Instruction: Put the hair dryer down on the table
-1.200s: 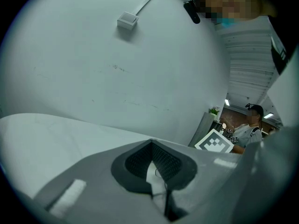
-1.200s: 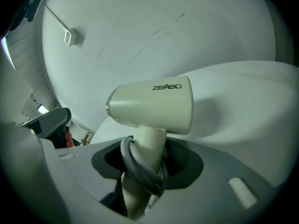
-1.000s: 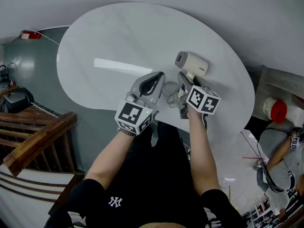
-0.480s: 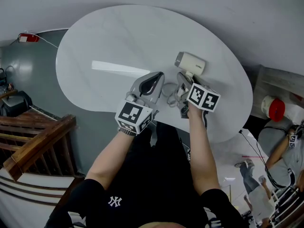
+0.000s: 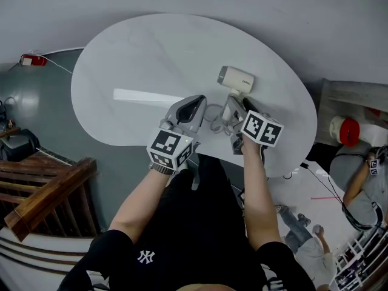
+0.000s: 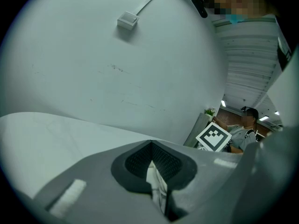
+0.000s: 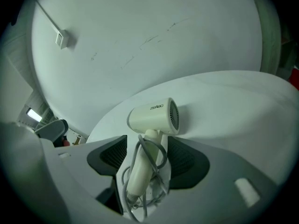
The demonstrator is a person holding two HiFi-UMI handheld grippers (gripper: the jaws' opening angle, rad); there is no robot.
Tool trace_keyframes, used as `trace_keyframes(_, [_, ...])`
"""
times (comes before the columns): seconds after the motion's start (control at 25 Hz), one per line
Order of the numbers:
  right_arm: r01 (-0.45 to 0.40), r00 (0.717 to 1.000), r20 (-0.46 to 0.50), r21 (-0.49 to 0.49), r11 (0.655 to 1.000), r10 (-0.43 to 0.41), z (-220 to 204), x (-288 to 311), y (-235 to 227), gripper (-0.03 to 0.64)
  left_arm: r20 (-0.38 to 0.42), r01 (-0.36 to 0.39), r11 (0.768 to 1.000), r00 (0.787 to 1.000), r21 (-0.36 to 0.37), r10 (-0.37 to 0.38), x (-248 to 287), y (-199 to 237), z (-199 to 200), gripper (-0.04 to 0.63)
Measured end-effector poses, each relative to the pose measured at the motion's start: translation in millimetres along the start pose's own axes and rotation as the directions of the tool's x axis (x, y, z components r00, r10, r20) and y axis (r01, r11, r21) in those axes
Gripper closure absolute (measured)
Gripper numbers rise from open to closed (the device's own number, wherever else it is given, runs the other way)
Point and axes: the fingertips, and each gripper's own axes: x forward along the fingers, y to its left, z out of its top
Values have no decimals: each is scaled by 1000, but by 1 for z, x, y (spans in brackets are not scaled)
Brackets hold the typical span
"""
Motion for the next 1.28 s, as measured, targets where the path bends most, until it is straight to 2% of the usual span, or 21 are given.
trace_keyframes(0.36, [27,993,120,-102,994,-15,-7,-43,27,344,-14,37,999,999,-12,-37,-33,-24,-1,595])
trace_keyframes(0.56, [53,976,219,-172,984,-14,-5,-70,51,412,-5,41,999,999,6,-41,-61,-33,2,595])
trace_keyframes(0.64, [51,967,256,-192,980,0,-5,-81,63,469,6,45,999,999,16,-46,-72,-38,5,595])
trace_keyframes(0.76, [44,955,296,-217,975,22,-10,-101,84,520,22,55,998,998,26,-56,-94,-47,10,595])
trace_keyframes(1.08, [18,915,391,-277,961,95,-21,-153,144,580,80,59,997,995,53,-63,-154,-65,27,595])
trace_keyframes(1.28, [-7,884,439,-337,941,164,-27,-188,188,594,123,60,996,990,65,-68,-190,-75,42,595])
